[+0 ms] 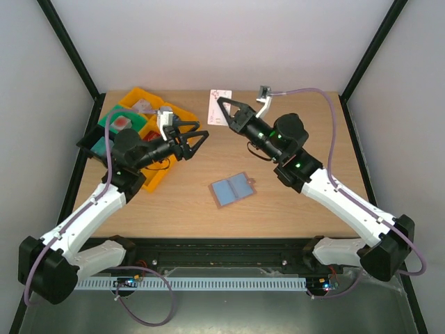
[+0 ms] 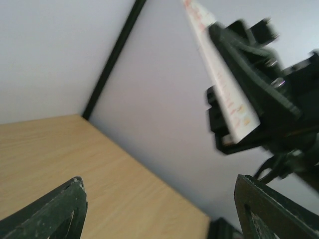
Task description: Take the credit cards out of the card holder
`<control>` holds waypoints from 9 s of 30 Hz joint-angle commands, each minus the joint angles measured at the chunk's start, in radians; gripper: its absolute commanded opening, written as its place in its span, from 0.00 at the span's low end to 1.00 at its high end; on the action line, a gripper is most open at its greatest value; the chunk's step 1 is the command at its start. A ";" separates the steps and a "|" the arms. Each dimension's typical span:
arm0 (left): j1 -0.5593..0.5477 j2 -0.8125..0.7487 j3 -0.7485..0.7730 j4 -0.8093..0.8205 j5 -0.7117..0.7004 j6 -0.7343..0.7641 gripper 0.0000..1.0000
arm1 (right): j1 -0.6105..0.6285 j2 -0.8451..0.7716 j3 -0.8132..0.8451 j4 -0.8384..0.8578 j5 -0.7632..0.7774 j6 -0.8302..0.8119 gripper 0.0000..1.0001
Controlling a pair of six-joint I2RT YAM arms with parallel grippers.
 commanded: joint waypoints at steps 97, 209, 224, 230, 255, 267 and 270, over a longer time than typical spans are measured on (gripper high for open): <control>-0.282 -0.103 -0.089 0.088 -0.717 1.986 0.77 | -0.031 0.116 0.226 -0.416 -0.113 0.040 0.02; 0.393 1.539 1.535 -1.005 -1.192 1.090 0.02 | -0.430 0.561 0.305 -0.722 -0.119 -0.526 0.99; 0.396 1.522 1.526 -1.041 -1.094 1.050 0.32 | -0.430 0.557 0.302 -0.724 -0.123 -0.537 0.99; 0.391 1.491 1.528 -1.017 -1.050 1.045 0.38 | -0.430 0.559 0.307 -0.724 -0.128 -0.537 0.99; 0.405 1.304 1.567 -1.118 -0.754 0.978 0.66 | -0.431 0.528 0.366 -0.734 -0.150 -0.540 0.99; 0.292 0.830 1.300 -1.291 -0.260 0.929 0.69 | -0.266 0.392 0.213 -0.914 0.078 -0.557 0.99; 0.241 0.716 1.192 -1.293 -0.196 0.844 0.71 | -0.181 0.374 0.131 -0.961 0.101 -0.550 0.99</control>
